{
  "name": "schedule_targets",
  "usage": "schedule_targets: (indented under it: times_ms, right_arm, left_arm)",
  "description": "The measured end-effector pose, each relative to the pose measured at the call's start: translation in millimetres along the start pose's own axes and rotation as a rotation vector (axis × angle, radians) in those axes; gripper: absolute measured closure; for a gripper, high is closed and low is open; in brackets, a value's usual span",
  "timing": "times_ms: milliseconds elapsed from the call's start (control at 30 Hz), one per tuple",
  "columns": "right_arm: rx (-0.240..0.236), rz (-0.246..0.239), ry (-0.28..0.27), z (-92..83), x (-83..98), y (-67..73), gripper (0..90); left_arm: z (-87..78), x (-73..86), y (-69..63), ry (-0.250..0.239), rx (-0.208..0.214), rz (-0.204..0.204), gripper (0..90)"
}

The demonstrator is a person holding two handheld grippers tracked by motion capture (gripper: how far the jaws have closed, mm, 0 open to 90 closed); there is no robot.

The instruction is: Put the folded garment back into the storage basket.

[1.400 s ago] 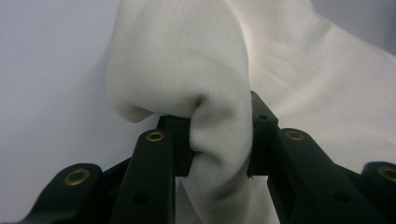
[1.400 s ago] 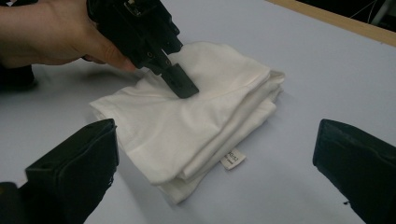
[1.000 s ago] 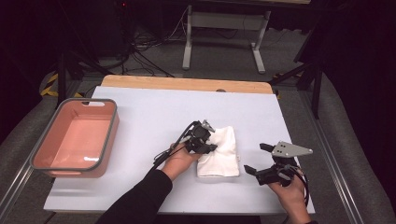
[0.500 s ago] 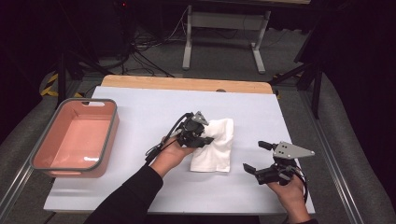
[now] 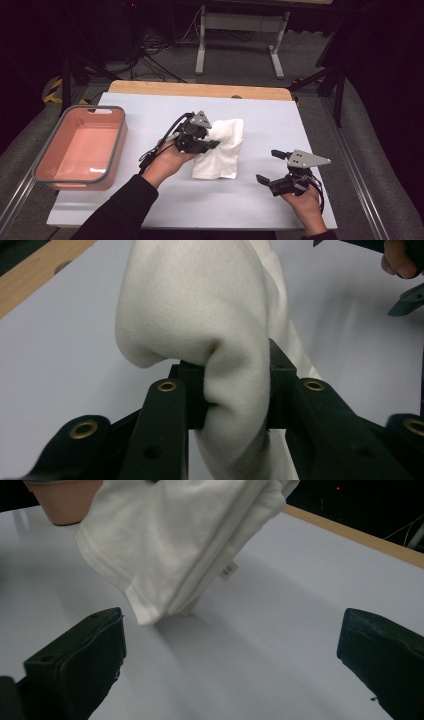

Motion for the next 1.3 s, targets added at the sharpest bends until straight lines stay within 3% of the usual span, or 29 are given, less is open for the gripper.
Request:
schedule_targets:
  times_ms: [367,667,1300]
  right_arm:
    - [0.009,0.01,0.006,4.0,2.2,-0.6,0.0]
    - [0.013,0.014,0.0,3.2,3.2,-3.3,0.0]
    - [0.006,0.009,-0.01,9.0,3.5,-15.9,0.2]
  left_arm:
    - [-31.6,-3.6,9.6,-0.005,-0.045,0.022,70.8]
    - [-56.2,-0.1,20.7,-0.025,-0.077,0.011,70.8]
    - [-105.6,25.8,45.2,-0.068,-0.165,-0.065,70.7]
Point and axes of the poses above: each handheld gripper's, and its own axes: z roughly forward along the jaws, x roughly out of its underside, y roughly to its left, the point moved 2 cm from there along z, roughly forward along the jaws, and after that the axes turned 14 degrees about -z, right-handed, at the moved point
